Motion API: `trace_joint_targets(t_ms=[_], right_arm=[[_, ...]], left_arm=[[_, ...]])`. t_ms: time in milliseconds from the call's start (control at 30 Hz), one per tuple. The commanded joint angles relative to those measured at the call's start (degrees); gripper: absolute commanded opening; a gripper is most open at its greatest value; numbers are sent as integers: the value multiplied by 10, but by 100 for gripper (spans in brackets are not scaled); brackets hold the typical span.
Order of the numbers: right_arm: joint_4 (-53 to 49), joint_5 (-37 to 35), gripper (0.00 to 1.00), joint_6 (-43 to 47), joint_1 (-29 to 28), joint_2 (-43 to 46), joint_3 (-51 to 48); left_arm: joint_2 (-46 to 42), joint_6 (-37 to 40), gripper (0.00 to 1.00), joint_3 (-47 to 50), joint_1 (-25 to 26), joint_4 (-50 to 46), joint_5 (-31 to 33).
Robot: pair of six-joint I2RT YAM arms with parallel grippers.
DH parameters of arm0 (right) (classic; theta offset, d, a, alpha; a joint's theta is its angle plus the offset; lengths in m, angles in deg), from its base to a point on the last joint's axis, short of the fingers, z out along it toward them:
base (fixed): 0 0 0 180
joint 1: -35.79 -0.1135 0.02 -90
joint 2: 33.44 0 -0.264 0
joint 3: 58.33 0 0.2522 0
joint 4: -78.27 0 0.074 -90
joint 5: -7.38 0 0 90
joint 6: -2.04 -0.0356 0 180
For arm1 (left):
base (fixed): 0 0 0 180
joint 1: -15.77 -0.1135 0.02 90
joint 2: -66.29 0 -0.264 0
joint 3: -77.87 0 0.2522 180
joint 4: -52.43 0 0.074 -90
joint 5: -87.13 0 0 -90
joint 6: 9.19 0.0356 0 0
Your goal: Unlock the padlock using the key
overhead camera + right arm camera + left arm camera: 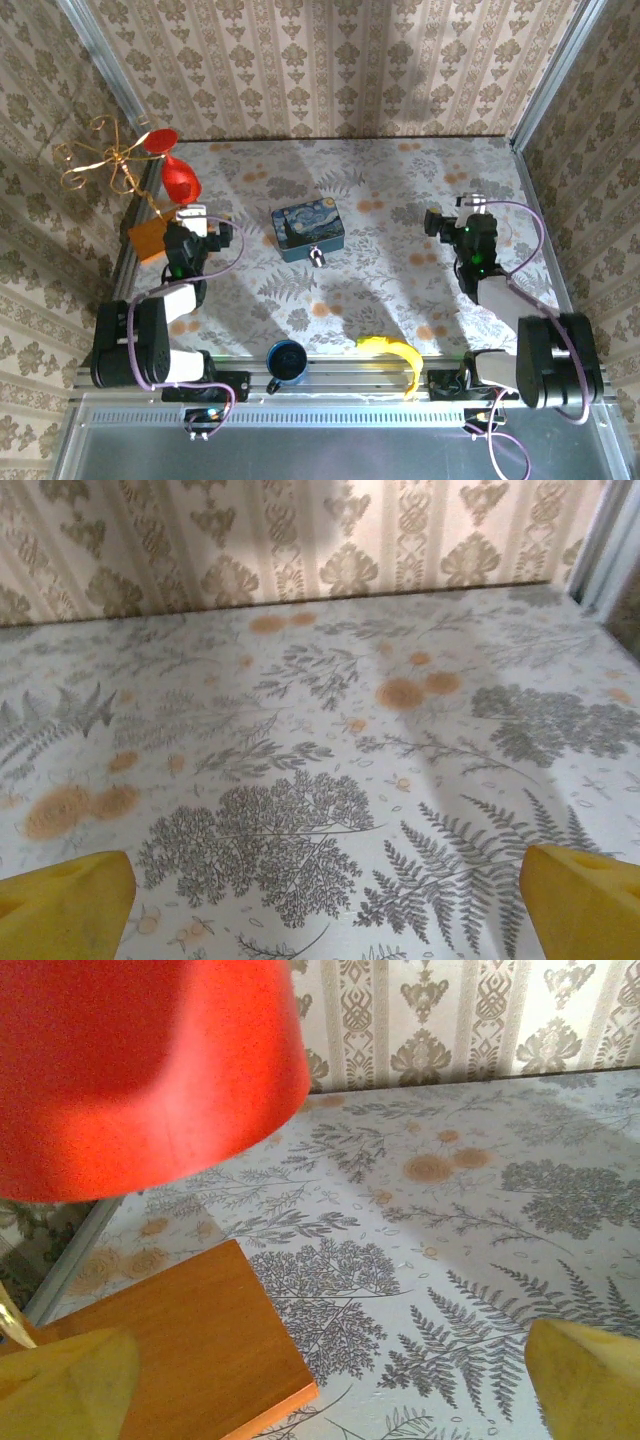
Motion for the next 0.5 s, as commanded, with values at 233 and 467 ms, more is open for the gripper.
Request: trace_joint_targets(t_ms=[233, 467], right_arm=[[-411, -218, 100, -234, -83, 138, 60], [-698, -283, 100, -428, -203, 165, 123]], left_arm=[[-118, -58, 100, 7, 63, -78, 39], [-163, -145, 100, 12, 134, -105, 58]])
